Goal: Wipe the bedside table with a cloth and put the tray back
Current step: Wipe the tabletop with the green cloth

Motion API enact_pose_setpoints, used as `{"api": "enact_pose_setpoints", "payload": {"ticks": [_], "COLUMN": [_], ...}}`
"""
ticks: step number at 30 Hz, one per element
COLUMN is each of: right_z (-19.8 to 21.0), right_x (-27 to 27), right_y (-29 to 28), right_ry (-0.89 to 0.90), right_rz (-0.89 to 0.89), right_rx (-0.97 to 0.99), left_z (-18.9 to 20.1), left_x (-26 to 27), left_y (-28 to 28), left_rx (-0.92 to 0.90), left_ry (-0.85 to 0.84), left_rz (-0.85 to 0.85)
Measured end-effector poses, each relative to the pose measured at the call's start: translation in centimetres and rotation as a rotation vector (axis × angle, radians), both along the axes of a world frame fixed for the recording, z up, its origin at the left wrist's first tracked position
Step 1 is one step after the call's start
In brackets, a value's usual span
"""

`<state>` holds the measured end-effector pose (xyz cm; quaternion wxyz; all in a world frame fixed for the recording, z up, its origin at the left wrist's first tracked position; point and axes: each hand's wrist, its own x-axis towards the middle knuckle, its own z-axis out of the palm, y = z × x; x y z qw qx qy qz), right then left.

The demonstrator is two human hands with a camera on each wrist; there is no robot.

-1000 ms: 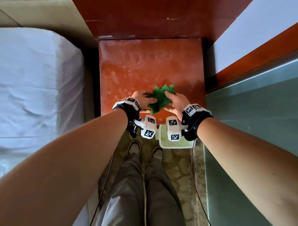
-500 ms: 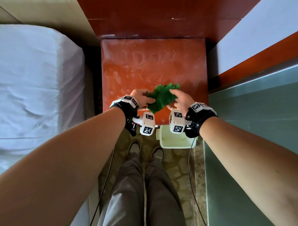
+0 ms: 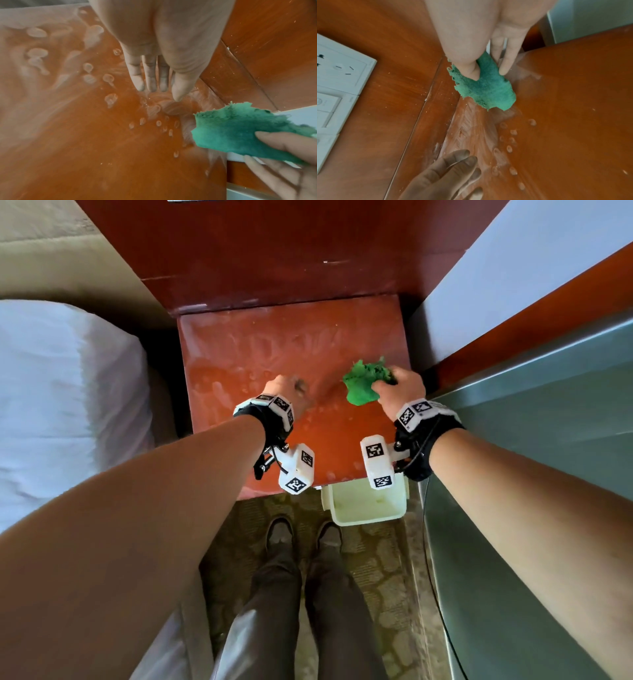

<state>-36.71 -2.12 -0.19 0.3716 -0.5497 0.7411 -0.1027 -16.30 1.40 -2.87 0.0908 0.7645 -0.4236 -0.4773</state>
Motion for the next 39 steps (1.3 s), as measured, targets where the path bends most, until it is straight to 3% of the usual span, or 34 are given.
{"api": "enact_pose_setpoints", "payload": {"ticks": [9, 13, 15, 20, 26, 30, 33, 39], "right_z": [-1.7, -2.7, -3.1, -4.1, -6.0, -7.3, -7.7, -7.8], "right_x": [-2.5, -3.8, -4.2, -6.1, -6.3, -4.7, -3.0, 0.6], "right_y": [-5.2, -7.3, -6.7, -4.1, -3.9, -5.0, -4.6, -1.7], "right_ry": [0.152, 0.208, 0.211, 0.244, 0.305, 0.342, 0.417, 0.342], "right_rz": [0.046, 0.169, 0.309, 0.6, 0.51, 0.572, 0.698, 0.983], "right_rx": [-0.382, -0.48, -0.428, -0.068, -0.243, -0.136, -0.024, -0.102], "left_z": [-1.1, -1.9, -2.2, -2.4, -3.2, -3.9, -4.7, -5.3], "left_x": [-1.1, -2.1, -2.6, -4.8, -5.3, -4.6, -4.1, -3.9], "left_y": [-4.0, -5.7, -6.3, -7.6, -8.2, -8.5, -8.2, -8.1], "left_rx": [-0.004, 0.013, 0.018, 0.044, 0.096, 0.158, 0.17, 0.169], "left_ry": [-0.181, -0.268, -0.306, -0.391, -0.488, -0.516, -0.547, -0.554], "left_rz": [-0.083, -0.145, -0.184, -0.247, -0.402, -0.442, -0.471, -0.481]}}
